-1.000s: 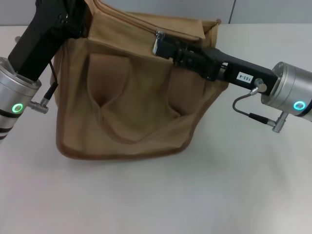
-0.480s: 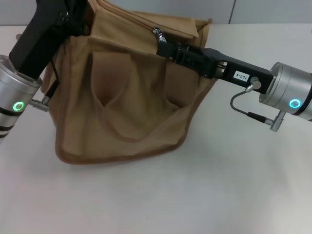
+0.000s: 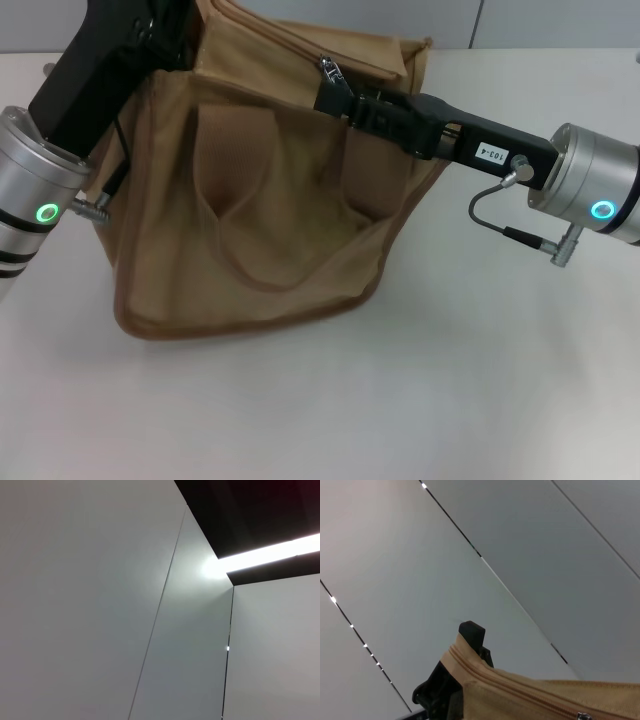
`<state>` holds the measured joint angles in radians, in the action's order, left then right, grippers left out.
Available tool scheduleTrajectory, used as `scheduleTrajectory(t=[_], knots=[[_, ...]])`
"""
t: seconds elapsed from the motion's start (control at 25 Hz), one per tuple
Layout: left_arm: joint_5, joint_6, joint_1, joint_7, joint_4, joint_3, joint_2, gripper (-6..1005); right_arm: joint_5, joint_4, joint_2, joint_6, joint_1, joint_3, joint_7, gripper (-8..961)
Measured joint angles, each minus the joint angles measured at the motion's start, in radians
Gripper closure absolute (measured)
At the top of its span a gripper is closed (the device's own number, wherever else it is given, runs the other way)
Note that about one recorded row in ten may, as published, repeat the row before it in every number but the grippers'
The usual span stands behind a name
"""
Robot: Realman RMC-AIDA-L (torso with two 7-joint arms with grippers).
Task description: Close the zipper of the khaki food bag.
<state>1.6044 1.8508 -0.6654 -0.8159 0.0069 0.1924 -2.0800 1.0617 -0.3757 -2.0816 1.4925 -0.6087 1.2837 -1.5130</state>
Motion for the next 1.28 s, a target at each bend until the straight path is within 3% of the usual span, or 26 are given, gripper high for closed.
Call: scheduleTrajectory(t=[0.6, 0.8, 1.28], knots=[[0.002, 0.001, 0.007, 0.001, -0.006, 0.002, 0.0, 993, -0.004, 0.015, -0.003, -0.018, -0.008, -0.009, 0.002, 455], [0.002, 0.002, 0.008, 0.001, -0.007, 0.002, 0.0, 992, -0.005, 0.016, -0.004, -0.046, -0.008, -0.008, 0.002, 646], [0.002, 0.004, 0.016, 0.001, -0.007, 0.002, 0.0, 993, -0.005, 0.017, -0.005, -0.049, -0.003, -0.009, 0.005, 871]])
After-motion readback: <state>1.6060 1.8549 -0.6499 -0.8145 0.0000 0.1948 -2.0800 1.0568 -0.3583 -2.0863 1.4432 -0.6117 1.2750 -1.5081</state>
